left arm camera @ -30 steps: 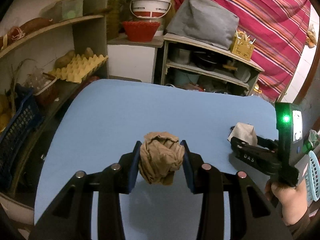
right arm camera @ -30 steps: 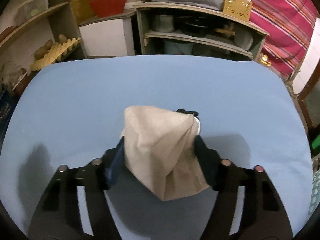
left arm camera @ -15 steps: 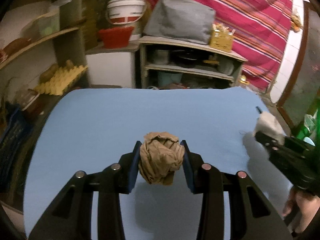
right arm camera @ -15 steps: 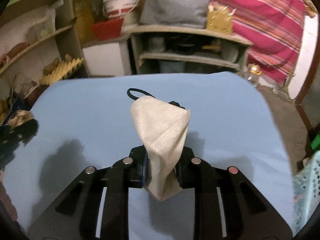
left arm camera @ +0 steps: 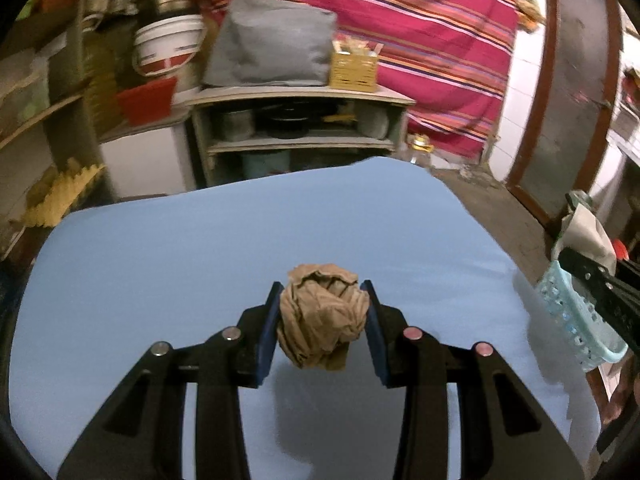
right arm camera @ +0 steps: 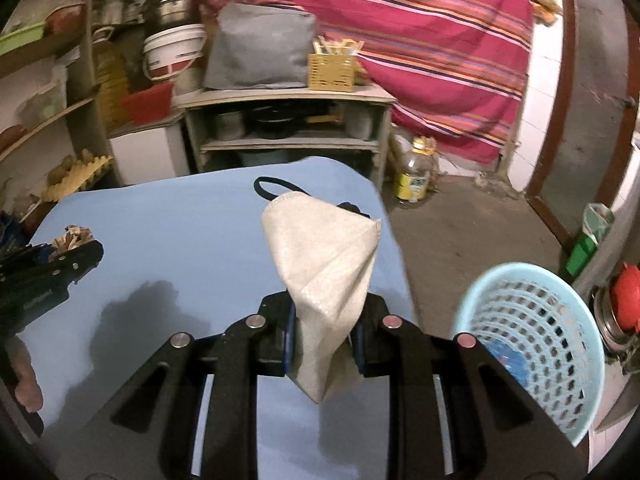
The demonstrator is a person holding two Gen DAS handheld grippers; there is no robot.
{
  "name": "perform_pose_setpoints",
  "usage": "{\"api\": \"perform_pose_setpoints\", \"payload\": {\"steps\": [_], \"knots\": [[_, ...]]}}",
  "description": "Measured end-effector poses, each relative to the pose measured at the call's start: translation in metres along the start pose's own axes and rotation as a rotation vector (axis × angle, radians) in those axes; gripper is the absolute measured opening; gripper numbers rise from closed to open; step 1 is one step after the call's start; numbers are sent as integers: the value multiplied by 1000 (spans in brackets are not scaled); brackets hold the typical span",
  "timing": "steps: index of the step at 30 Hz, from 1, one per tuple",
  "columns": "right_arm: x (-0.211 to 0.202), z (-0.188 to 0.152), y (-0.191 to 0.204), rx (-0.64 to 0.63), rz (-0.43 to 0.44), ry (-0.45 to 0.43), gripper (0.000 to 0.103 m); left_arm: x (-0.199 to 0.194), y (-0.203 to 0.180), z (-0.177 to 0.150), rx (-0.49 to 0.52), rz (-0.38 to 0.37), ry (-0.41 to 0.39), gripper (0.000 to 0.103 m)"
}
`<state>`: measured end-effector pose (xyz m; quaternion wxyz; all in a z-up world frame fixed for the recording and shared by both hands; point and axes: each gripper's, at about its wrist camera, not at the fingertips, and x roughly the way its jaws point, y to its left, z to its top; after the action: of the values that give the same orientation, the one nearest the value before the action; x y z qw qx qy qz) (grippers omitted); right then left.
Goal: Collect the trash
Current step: 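Carry the tan paper and white tissue over the basket with both tools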
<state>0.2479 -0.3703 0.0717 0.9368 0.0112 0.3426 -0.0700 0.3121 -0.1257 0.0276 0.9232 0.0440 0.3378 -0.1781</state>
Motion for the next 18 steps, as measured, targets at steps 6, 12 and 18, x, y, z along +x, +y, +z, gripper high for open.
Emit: {"api": "perform_pose_setpoints", "payload": {"steps": [6, 12, 18], "knots": [[-11, -12, -87, 139, -38, 20, 22, 2, -70, 10, 51, -55, 3, 39], [-35, -26, -162, 232, -83, 2, 22, 3, -151, 27, 96, -142, -25, 39], [-53, -43, -209, 279, -112, -8, 22, 14, -226, 30, 145, -207, -15, 39]]}}
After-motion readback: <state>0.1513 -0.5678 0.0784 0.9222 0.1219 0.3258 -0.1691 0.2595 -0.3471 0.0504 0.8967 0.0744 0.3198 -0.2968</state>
